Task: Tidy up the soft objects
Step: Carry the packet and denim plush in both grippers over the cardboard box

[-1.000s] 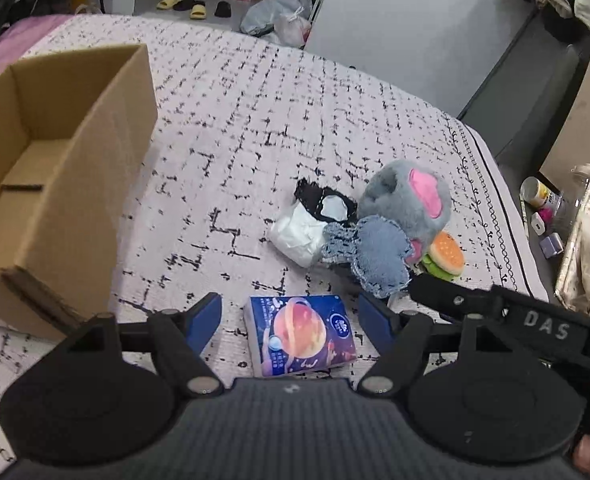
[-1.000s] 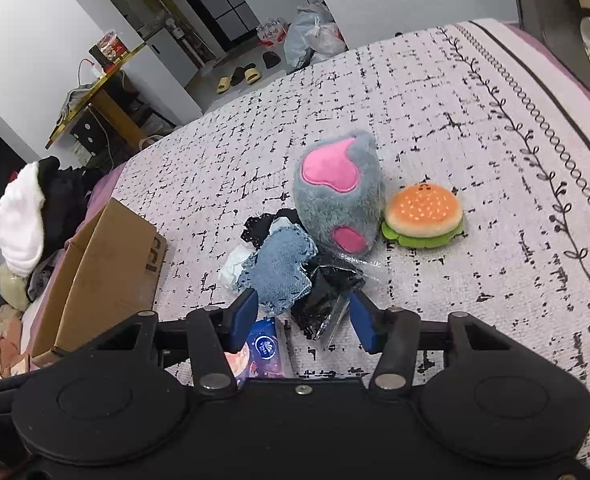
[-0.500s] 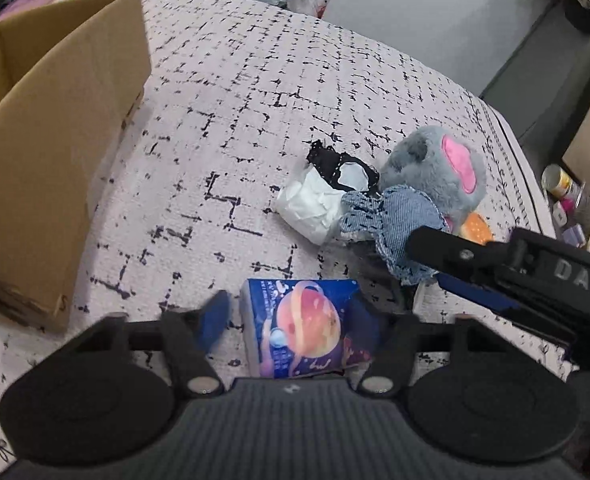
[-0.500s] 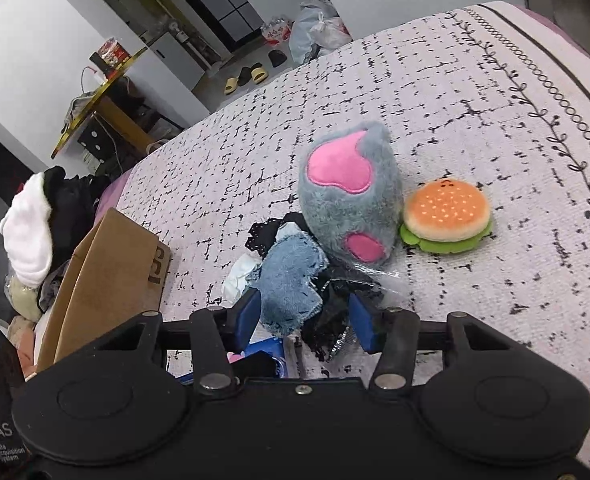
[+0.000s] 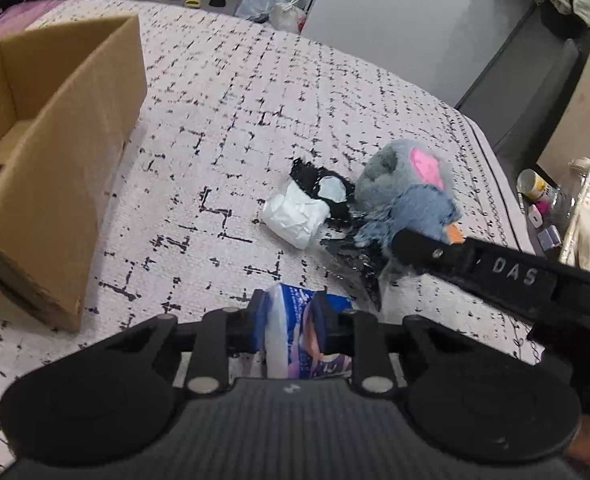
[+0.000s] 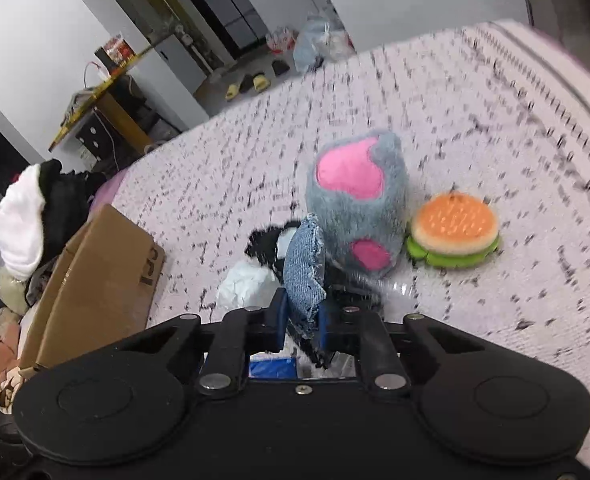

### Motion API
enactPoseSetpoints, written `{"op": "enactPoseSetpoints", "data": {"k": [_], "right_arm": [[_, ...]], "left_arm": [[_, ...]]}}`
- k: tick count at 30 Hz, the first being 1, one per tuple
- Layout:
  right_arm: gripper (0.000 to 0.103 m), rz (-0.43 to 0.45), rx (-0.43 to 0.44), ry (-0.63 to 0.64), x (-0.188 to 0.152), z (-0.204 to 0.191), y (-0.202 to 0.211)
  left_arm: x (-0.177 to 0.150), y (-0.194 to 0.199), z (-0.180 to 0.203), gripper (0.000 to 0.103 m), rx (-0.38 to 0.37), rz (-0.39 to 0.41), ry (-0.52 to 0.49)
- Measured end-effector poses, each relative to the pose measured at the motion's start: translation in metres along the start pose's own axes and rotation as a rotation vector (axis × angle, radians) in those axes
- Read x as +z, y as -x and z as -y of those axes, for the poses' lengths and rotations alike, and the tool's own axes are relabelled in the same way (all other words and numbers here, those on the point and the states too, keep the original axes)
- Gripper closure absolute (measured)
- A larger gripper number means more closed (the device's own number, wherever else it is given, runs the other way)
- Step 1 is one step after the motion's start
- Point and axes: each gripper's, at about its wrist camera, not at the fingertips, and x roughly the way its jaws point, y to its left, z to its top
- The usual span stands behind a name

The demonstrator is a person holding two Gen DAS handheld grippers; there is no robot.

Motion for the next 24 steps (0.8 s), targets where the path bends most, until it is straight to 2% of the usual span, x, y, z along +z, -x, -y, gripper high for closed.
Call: {"op": "enactPoseSetpoints", "data": {"k": [8, 11, 18, 24], "right_arm": [[0.088, 0.080, -0.016, -0.028, 0.006, -0.006, 0.036], [0.088, 0.103, -0.033, -0.025, 0.010, -0.014, 0.048], [0.089, 0.168, -0.069, -0.033, 0.015, -0.034, 0.080], [0.088, 0.215, -0.072, -0.016, 0.020, -0.062, 0.101]], "left_arm": [[0.018, 0.039, 0.010, 0.087, -0.017, 0.041, -0.086], [0.028, 0.058, 0.012, 0.087, -0.013, 0.087, -0.119], [0.046, 0.096, -0.004, 0.087, -0.035, 0.160, -0.051], [0.058, 0.128, -0.017, 0.087, -0.050, 0.230, -0.046]]}}
